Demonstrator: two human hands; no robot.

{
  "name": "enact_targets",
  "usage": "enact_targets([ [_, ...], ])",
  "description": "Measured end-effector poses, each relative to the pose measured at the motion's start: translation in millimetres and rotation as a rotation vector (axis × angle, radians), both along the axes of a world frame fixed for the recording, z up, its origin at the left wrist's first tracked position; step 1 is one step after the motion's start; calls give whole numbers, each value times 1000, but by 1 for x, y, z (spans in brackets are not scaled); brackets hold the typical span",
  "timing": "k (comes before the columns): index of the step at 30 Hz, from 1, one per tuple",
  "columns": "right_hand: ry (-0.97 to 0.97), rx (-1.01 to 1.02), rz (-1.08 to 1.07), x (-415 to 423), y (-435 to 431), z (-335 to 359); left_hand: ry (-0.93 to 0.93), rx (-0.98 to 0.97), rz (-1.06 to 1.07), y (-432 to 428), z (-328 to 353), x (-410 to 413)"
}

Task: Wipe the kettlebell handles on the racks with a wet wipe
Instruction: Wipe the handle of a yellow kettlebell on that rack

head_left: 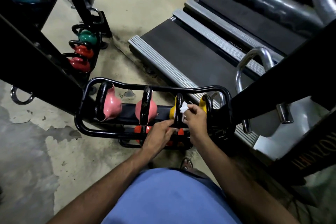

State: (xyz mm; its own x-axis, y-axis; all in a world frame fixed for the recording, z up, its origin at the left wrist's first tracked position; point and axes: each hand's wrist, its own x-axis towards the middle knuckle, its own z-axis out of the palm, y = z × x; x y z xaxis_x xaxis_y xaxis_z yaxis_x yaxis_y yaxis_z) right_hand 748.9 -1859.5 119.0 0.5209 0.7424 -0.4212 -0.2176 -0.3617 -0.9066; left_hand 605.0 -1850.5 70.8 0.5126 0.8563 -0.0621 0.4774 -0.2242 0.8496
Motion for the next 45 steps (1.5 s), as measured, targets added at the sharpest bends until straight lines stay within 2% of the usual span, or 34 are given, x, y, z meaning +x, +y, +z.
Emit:
enact_targets([
  [2,-356,76,85,-4,-17,1,26,-5,1,1,-1,-1],
  [4,-704,179,256,-1,-23,5,55,-17,4,2,-3,-2],
  [6,-1032,277,521,8,-18,6,67,-22,14,1,-2,-2],
  [9,-1536,303,916,15,3,13,88,-39,27,0,-4,-1],
  [11,-1705,256,1058,12,18,19,96,-47,40,-1,-3,-1],
  [15,-1828,288,1226,7,31,25,33,-81,74,-3,-3,-2],
  [18,-1829,353,1201,14,18,28,9,-144,98,-4,-1,-1],
  [20,-1700,348,1104,16,5,27,11,-127,109,-4,2,-1],
  [22,-1518,255,916,16,-10,20,4,-52,88,-5,8,-1],
  [24,-1206,125,672,12,-24,12,-4,-53,63,-3,10,-1],
  [26,-803,70,435,6,-33,8,-4,-87,37,-2,11,-2],
  [29,-292,-10,258,-1,-29,5,31,-100,11,1,13,-3],
  [32,11,-10,243,2,-17,11,55,-96,-23,3,16,-3],
  [34,113,-8,236,6,-17,15,93,-93,-34,6,19,-3],
  [36,106,-13,210,10,-22,10,131,-76,-3,11,28,-5],
  [39,-65,11,171,15,-28,-4,83,49,51,25,43,-3],
  [41,-342,70,235,16,-30,-6,72,127,36,39,54,4],
  [45,-1068,198,582,18,-35,1,110,131,-79,73,69,23],
])
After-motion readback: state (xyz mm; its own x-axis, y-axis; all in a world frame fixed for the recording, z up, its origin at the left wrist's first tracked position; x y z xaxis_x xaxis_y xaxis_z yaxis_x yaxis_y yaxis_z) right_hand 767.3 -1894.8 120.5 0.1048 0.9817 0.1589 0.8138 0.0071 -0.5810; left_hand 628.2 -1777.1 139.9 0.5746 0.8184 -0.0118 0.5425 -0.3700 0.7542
